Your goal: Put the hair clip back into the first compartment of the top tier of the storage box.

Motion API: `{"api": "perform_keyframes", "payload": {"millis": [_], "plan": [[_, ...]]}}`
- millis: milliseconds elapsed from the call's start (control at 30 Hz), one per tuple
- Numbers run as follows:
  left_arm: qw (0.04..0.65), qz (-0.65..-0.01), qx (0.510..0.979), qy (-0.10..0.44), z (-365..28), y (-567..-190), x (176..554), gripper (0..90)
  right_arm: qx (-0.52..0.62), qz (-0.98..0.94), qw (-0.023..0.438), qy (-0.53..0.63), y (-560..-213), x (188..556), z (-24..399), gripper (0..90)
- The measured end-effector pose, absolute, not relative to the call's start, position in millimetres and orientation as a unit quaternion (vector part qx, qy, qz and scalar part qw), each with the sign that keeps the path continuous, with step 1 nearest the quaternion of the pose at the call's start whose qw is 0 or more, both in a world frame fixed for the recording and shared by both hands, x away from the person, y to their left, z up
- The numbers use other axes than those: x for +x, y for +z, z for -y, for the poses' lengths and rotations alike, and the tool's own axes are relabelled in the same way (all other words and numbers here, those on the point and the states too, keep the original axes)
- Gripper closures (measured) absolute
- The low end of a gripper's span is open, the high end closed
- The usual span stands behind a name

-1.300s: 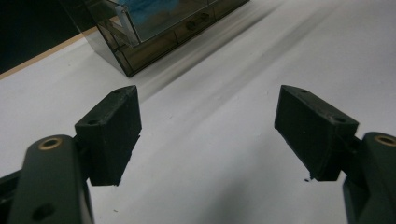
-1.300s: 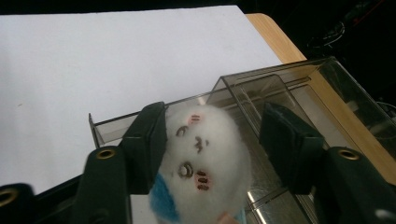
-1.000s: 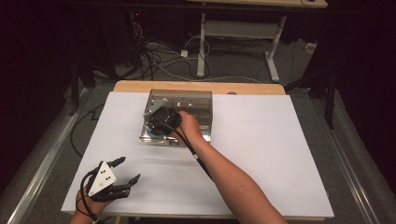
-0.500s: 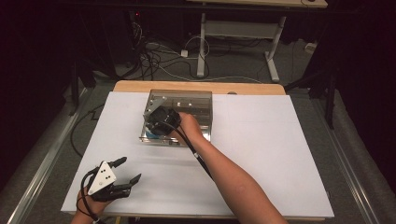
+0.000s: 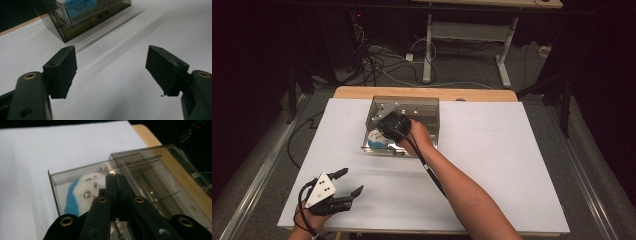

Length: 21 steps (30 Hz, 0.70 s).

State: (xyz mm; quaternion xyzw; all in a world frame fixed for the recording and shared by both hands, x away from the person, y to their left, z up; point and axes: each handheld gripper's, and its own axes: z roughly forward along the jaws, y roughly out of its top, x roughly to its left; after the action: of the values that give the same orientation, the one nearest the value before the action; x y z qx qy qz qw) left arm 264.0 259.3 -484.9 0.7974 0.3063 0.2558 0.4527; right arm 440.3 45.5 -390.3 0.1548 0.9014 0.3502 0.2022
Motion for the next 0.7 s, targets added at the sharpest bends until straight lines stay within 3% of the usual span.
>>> {"api": "perform_keyframes", "payload": {"millis": [233, 700], "plan": [[0.450, -0.302, 0.801, 0.252, -254.8, -486.1, 263.6, 24.3, 0.152, -0.909, 0.209, 0.327, -402.8, 444.8, -47.3, 88.5], [0.443, -0.304, 0.805, 0.253, -255.0, -488.1, 263.6, 24.3, 0.156, -0.893, 0.222, 0.359, -387.0, 443.3, -28.1, 81.3]]}}
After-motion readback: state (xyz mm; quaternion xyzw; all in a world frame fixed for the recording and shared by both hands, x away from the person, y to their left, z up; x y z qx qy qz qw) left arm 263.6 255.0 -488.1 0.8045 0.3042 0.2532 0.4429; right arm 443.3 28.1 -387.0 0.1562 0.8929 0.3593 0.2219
